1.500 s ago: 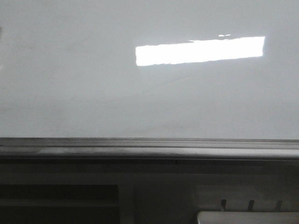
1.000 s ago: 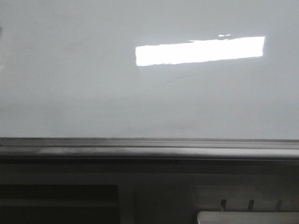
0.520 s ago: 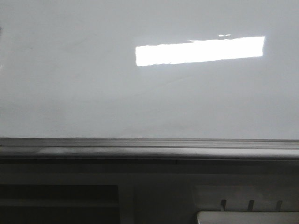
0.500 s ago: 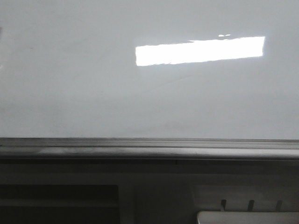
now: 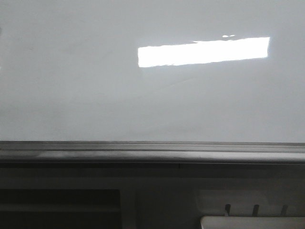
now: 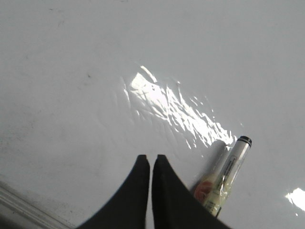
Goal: Write number 2 on whiteboard
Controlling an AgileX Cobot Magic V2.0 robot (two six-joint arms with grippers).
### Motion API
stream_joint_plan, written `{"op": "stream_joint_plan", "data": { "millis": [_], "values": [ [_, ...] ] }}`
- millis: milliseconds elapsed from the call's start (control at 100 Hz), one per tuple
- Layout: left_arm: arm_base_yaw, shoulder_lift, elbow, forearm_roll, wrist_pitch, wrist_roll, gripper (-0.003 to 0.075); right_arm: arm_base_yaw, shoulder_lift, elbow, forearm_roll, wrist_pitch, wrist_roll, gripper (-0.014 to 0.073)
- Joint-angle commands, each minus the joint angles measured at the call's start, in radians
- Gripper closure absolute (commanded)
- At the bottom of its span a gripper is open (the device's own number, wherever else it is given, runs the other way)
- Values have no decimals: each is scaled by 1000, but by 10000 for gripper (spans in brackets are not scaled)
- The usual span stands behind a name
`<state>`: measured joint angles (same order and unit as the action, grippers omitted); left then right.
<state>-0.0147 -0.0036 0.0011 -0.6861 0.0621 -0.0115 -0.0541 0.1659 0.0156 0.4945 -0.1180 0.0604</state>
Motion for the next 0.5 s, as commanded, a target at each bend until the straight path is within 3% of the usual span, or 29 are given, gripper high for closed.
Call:
{"op": "stream_joint_plan", "data": {
  "millis": [0, 100, 260, 490],
  "values": [
    [-8, -5, 9, 24, -27, -6, 741, 1, 11, -24, -27, -5, -5, 666],
    [-8, 44, 7, 43, -21, -6, 741, 3, 11, -102, -123, 140, -5, 666],
    [-8, 129, 1, 40, -23, -5, 741, 50, 11, -223, -275, 230, -52, 666],
    [-10, 162, -44, 43, 4, 12, 741, 149, 11, -277, -295, 380, -69, 666]
  ]
}}
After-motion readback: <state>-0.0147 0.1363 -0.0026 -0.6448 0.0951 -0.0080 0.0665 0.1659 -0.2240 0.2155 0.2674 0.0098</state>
